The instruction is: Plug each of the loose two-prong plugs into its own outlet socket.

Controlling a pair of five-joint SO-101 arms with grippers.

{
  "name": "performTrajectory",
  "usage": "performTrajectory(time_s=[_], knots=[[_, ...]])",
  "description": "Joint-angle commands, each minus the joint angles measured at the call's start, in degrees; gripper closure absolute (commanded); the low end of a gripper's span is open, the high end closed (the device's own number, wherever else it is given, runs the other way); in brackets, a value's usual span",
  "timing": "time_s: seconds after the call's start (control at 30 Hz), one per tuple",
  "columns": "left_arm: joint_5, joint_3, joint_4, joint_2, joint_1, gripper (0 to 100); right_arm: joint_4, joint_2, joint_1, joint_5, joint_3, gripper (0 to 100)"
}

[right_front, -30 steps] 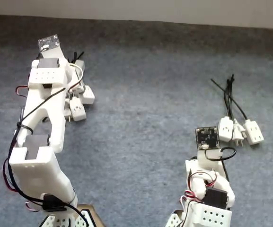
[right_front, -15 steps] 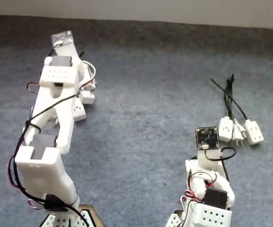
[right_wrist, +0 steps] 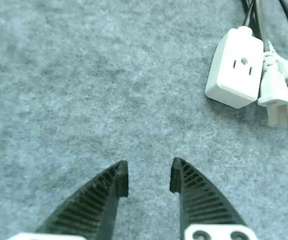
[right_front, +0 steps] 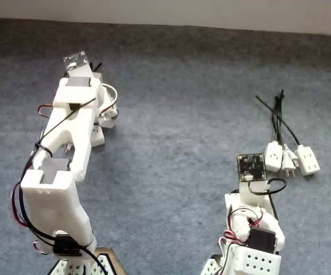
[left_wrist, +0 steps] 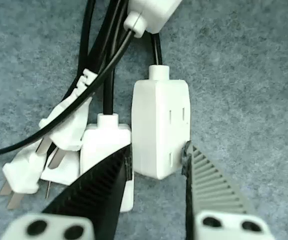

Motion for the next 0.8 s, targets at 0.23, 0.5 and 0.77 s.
performTrajectory(time_s=[0.23, 0.5, 0.77], knots=[[0.44, -10.15, -1.49, 6.90, 1.19, 83, 0.13, 0.31, 0.66, 1.32, 7.43, 84.8], [0.44, -13.32, -1.41, 8.84, 1.71, 97, 0.13, 0.31, 0.66, 1.32, 7.43, 84.8], [0.18, -15.87, 4.13, 8.04, 7.08, 99, 0.13, 0.31, 0.66, 1.32, 7.43, 84.8]])
